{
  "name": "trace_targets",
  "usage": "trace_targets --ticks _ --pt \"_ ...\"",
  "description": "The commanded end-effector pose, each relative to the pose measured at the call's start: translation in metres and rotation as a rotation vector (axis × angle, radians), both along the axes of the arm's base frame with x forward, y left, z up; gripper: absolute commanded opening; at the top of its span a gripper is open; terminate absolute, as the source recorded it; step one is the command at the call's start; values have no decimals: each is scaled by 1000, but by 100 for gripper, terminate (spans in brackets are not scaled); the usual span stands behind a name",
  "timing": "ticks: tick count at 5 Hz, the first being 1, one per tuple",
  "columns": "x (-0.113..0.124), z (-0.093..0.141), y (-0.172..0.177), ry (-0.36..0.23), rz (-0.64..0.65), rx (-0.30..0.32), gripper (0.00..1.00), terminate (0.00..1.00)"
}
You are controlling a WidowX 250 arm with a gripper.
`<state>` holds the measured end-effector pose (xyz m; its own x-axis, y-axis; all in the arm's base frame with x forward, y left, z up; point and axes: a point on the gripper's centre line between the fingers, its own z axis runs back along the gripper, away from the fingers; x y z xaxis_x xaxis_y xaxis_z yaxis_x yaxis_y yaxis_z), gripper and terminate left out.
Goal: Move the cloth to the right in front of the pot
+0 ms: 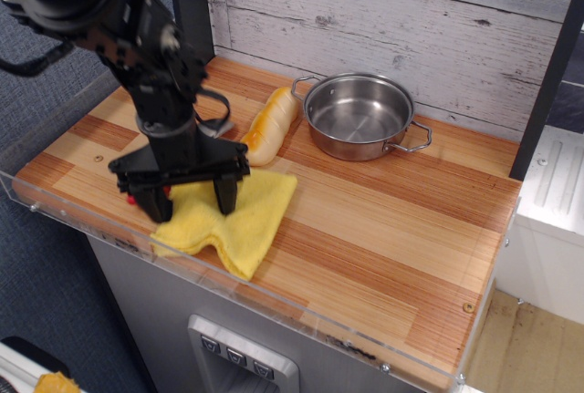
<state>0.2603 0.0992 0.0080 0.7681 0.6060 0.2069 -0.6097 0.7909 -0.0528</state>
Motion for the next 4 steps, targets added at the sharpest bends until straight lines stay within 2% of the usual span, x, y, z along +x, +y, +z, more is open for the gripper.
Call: trace_targets --ticks 1,2,4 --pt "-3 -15 1 39 12 -2 100 0" --pt "-3 -12 -3 33 15 12 100 0" --pt "0 -12 1 28 27 -11 100 0"
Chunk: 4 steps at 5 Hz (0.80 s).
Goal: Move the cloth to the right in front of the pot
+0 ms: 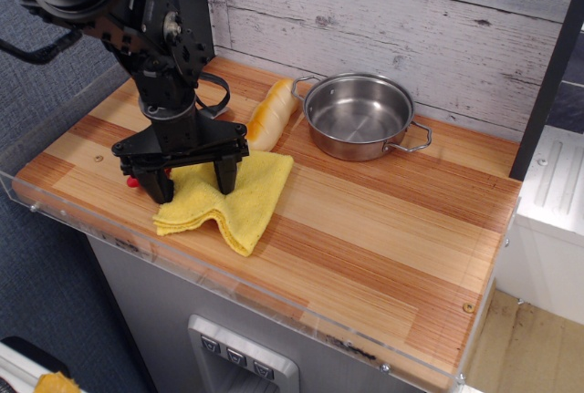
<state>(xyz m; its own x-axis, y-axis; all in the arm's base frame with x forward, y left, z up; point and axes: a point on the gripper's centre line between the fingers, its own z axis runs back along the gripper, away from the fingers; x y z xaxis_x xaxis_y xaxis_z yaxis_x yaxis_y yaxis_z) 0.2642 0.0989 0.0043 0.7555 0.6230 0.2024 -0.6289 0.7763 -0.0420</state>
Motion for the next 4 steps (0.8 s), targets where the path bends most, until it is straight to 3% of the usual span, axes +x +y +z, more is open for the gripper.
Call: trace_targets --ticks 1,3,4 --pt "3 -13 -7 27 -39 -27 100 0" --pt "35 -26 -61 54 -250 -23 100 0" --pt "49 -25 -108 58 -436 8 100 0"
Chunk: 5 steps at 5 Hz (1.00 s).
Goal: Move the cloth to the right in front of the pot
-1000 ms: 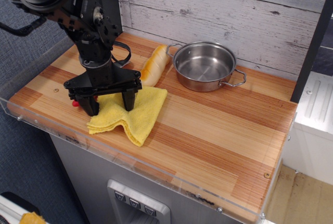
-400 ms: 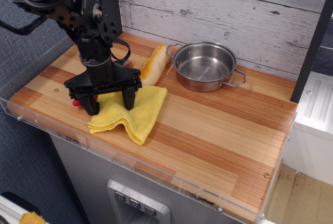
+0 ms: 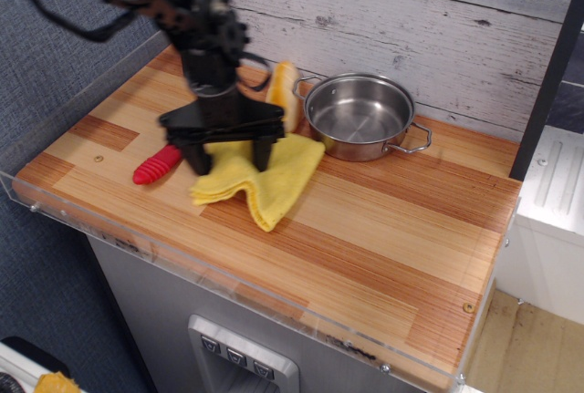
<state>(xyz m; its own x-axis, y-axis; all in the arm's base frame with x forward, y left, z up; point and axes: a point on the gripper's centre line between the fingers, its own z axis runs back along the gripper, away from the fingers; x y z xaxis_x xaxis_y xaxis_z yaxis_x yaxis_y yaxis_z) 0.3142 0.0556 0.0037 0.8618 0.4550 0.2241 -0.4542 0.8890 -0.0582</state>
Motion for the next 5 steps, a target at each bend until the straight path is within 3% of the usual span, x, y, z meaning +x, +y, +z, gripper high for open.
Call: trace_targets --ticks 1,3,5 --pt "0 -23 -100 85 -339 37 100 0" --pt "-7 -32 -133 125 -481 31 100 0" --pt "-10 -30 -129 123 -489 38 100 0"
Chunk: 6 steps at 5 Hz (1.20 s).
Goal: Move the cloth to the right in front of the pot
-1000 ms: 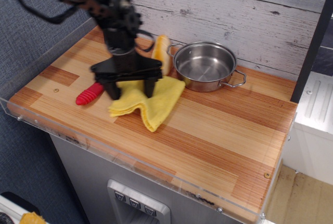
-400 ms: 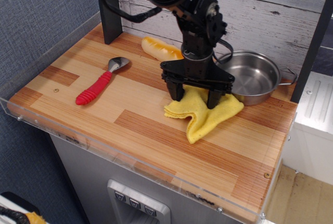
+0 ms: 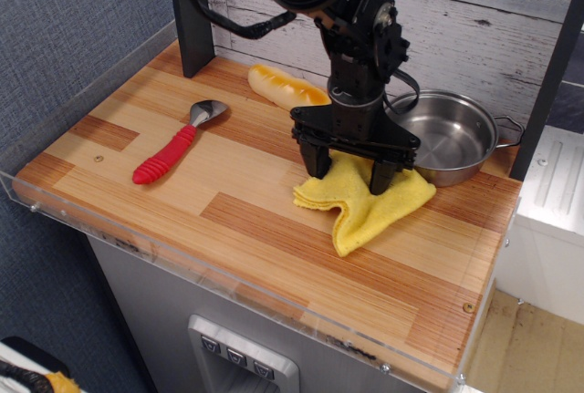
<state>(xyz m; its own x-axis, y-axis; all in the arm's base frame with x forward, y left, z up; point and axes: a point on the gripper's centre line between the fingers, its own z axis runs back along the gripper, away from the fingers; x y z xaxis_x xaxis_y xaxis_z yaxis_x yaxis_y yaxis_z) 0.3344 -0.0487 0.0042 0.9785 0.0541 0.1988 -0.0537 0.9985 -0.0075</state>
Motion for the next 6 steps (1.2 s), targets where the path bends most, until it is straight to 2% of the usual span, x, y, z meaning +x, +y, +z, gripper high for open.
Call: trace_targets --ticks 1,2,3,4,6 --pt "-32 -18 -16 55 -53 21 100 0" --pt "-32 24 -8 -48 -33 7 100 0" --pt "-43 56 -2 -165 -20 -24 100 0" --pt "-54 75 4 -240 -13 -29 100 0" --pt "-57 76 7 -247 -6 -33 100 0"
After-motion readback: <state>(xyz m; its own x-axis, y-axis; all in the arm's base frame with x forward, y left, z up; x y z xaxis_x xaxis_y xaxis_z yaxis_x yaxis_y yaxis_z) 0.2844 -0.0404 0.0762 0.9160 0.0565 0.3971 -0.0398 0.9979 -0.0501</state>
